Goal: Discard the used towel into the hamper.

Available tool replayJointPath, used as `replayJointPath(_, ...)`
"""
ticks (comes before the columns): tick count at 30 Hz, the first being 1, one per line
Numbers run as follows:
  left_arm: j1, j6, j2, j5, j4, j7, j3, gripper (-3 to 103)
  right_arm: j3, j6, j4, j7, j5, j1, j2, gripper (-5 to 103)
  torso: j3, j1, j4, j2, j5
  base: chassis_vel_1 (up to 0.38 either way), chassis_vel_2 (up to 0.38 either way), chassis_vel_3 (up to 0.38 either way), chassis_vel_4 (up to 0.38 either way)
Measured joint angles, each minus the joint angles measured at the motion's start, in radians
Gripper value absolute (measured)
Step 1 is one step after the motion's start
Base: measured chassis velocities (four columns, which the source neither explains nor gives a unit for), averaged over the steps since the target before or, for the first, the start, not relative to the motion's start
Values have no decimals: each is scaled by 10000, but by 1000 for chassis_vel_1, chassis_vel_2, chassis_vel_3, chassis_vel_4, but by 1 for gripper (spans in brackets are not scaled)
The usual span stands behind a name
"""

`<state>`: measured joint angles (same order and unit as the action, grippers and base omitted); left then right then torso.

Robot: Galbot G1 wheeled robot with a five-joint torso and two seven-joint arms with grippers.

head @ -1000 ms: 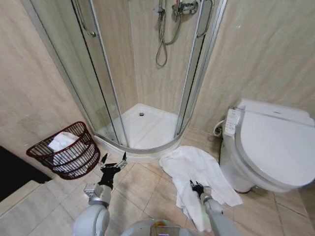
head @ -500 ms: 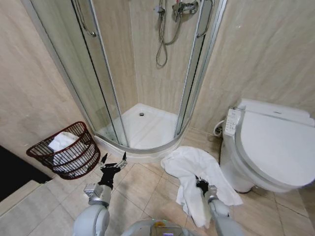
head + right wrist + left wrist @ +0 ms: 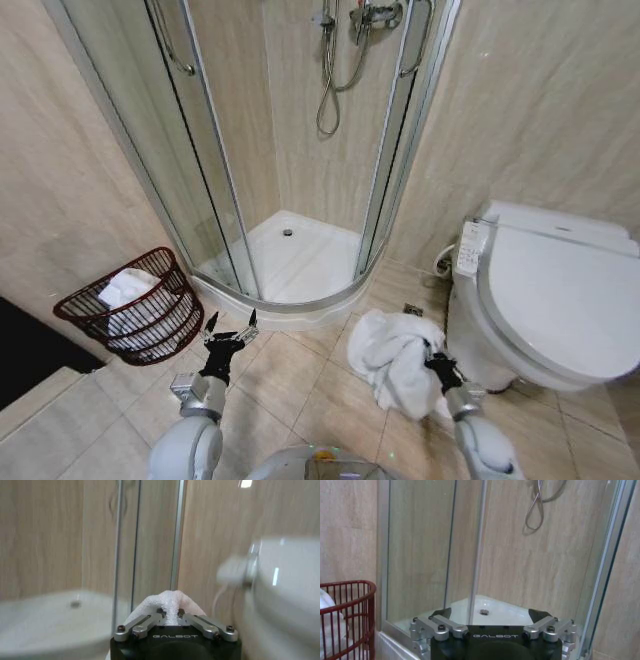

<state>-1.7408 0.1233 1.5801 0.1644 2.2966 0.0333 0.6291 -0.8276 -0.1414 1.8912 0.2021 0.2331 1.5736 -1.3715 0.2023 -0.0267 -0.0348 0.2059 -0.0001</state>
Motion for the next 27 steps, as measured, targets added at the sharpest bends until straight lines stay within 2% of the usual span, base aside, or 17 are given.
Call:
replayJointPath(5,0,0,0,0,0,0,0,100,-605,7,1523,15,493,492,18,4,0,0,0,0,0,0,0,0,0)
replayJointPath(8,0,0,0,0,0,0,0,100,-1325,-345,2745,270,1049,751,85,4,0,0,1,0,2,0,0,0,0)
replayJointPath(12,0,0,0,-1,0,0,1,100,-1856,-428,3506,311,1488,769,242,4,0,0,1,0,2,0,0,0,0)
replayJointPath(15,0,0,0,0,0,0,0,100,-2469,-129,4514,76,2520,574,695,4,0,0,0,0,1,0,0,0,0)
replayJointPath(19,0,0,0,0,0,0,0,100,-2669,123,5067,-252,3061,313,978,4,0,0,-1,0,1,0,0,0,0)
replayJointPath(27,0,0,0,0,0,0,0,100,-2542,425,5762,-503,3257,124,959,4,1,0,1,0,1,0,0,0,0)
